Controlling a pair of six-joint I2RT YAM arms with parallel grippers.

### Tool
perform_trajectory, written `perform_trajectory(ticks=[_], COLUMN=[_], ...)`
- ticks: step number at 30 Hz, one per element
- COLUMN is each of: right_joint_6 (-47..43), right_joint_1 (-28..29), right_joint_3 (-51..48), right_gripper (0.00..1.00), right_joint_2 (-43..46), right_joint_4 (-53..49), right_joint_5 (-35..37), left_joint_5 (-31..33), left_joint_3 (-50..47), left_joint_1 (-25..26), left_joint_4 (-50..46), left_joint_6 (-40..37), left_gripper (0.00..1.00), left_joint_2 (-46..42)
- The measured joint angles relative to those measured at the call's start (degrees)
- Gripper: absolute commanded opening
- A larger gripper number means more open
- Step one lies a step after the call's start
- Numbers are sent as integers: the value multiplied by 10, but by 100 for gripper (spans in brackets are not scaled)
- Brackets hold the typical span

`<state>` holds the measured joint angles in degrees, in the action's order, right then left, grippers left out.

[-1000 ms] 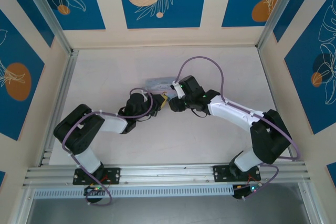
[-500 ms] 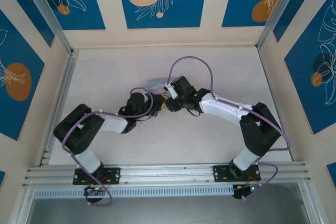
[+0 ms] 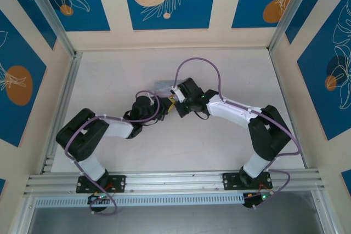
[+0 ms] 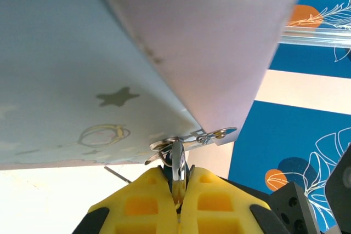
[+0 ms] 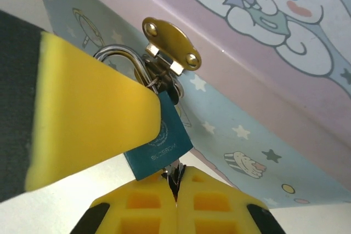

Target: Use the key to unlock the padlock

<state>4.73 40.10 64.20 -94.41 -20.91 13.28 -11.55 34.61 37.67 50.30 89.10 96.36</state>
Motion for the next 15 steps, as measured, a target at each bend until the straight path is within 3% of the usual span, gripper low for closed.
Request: perform_trajectory(ticks=[2,4,12,15], right_joint_6=[11,20,111,170], right_joint_1=[-8,-18,-63,-74], right_joint_3=[0,0,-70,-105], right_gripper=[41,61,64,65], right_joint_2=[0,4,123,152], right_joint_4=[-2,-4,18,38], right_joint_5=[-21,-49,-145,-173], left_joint_5=[-2,-4,-23,-35], left_joint_3=[0,0,0,0], left_joint_1=[0,0,1,1], left_joint_4=[0,0,-40,-80], left_joint_6=[0,0,-37,-73], left_gripper=[0,0,0,9], left_joint_2=[0,0,2,2])
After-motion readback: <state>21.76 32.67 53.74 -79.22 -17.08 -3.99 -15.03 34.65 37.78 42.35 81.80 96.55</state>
